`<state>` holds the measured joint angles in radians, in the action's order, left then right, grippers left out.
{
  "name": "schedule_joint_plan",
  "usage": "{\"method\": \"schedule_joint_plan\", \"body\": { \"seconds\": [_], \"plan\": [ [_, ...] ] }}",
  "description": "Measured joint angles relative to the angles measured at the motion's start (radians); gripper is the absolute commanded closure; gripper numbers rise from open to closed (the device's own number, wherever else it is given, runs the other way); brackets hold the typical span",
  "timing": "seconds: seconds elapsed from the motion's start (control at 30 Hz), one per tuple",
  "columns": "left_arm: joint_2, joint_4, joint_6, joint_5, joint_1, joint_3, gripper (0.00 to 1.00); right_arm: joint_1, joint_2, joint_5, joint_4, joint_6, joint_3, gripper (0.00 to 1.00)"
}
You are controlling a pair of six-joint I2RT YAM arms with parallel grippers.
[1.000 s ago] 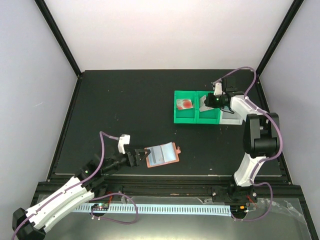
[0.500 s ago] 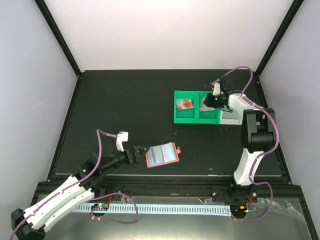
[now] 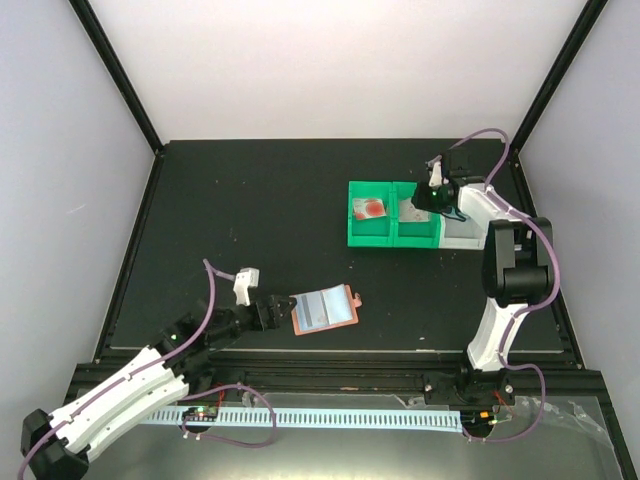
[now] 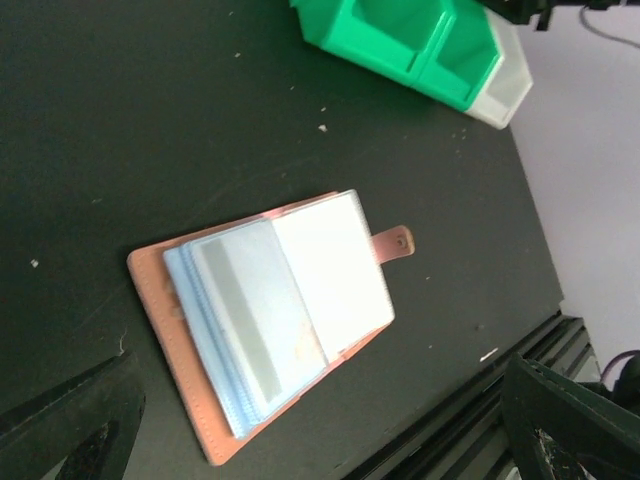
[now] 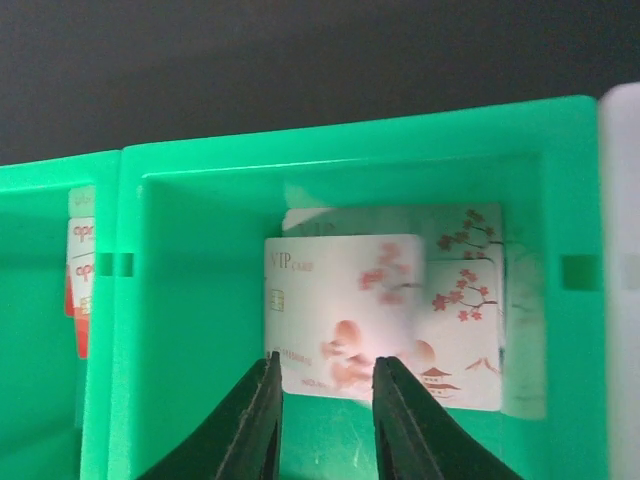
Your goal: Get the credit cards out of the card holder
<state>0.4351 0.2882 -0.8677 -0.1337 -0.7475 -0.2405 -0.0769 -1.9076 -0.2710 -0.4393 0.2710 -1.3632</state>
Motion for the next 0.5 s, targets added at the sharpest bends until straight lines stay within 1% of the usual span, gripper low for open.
{"method": "schedule_joint_plan", "body": {
  "seconds": [0.1,0.13,0.27,0.5],
  "plan": [
    [0.031,0.017,0.0,0.001,0.0,0.0,0.01,0.0,0.011,0.035,-0.026,0.013,-0.007,0.67],
    [0.047,0.023,0.0,0.0,0.0,-0.001,0.01,0.0,0.017,0.049,-0.034,0.021,-0.01,0.64],
    [0.116,0.037,0.003,-0.009,0.0,-0.009,0.02,-0.001,0.07,0.079,-0.056,0.05,-0.011,0.59],
    [0.224,0.034,0.005,-0.056,0.0,-0.026,0.09,-0.036,0.223,0.071,-0.061,0.085,0.019,0.6]
  ]
}}
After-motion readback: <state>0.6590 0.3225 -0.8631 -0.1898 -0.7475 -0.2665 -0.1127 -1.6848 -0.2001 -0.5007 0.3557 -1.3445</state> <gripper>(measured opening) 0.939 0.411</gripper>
